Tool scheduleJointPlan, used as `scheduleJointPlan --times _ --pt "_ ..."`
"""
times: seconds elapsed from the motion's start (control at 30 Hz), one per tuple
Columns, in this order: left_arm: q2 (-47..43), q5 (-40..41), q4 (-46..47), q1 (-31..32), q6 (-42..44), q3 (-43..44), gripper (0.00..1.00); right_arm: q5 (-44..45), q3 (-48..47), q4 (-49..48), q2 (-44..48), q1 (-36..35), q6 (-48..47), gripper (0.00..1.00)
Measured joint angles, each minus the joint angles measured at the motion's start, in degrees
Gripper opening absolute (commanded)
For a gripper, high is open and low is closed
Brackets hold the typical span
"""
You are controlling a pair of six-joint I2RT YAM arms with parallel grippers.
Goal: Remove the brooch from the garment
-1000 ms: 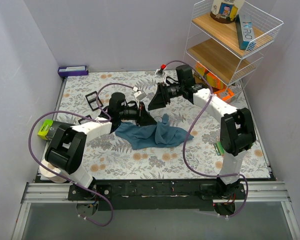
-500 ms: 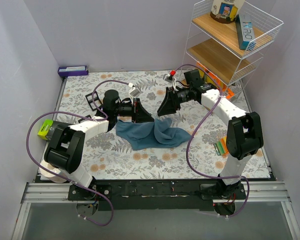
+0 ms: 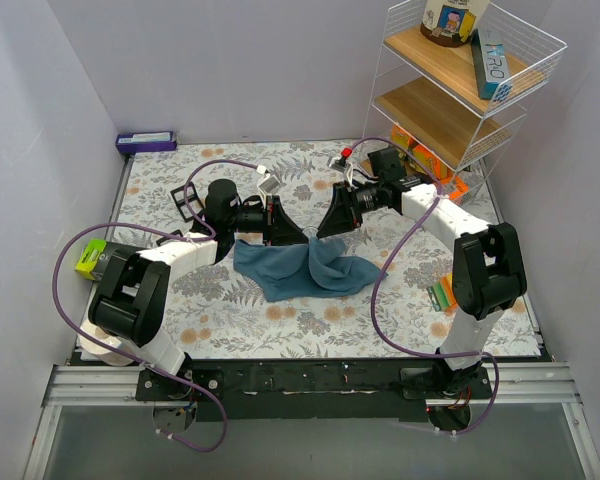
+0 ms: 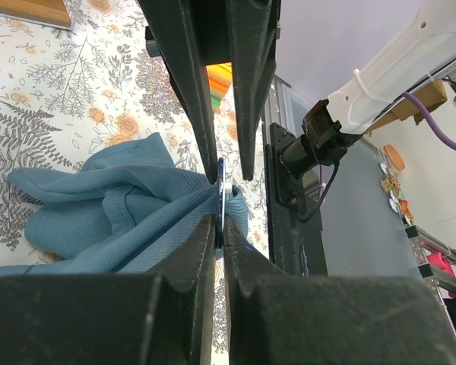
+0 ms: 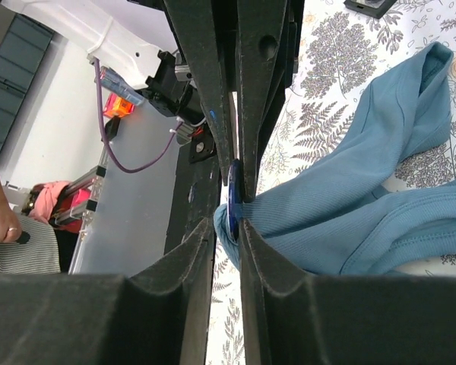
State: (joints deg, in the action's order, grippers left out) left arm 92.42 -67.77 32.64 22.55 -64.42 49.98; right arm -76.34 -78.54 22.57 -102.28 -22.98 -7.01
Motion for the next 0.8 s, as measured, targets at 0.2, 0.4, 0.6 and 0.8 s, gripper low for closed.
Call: scheduleJointPlan --times 0.2,0.4,0.6,0.8 --pt "0.0 -0.3 0.5 0.0 -0.2 0.0 0.00 -0.6 0.4 -3.9 -0.5 0.0 4.2 0.24" --pt "0.2 -0.4 0.6 -0.1 -0.3 0.0 0.00 -0.7 0.4 -5.9 -2.0 -0.3 5.9 0.11" --pt "0.7 0.2 0.4 -0.3 -1.0 0.0 0.35 0.5 0.4 -6.2 -2.3 -0.4 6.4 0.01" --pt "0.7 3.4 2.5 -0.3 -5.3 -0.9 0.36 5.5 0.4 -6.1 -2.3 -0.4 6.5 0.01"
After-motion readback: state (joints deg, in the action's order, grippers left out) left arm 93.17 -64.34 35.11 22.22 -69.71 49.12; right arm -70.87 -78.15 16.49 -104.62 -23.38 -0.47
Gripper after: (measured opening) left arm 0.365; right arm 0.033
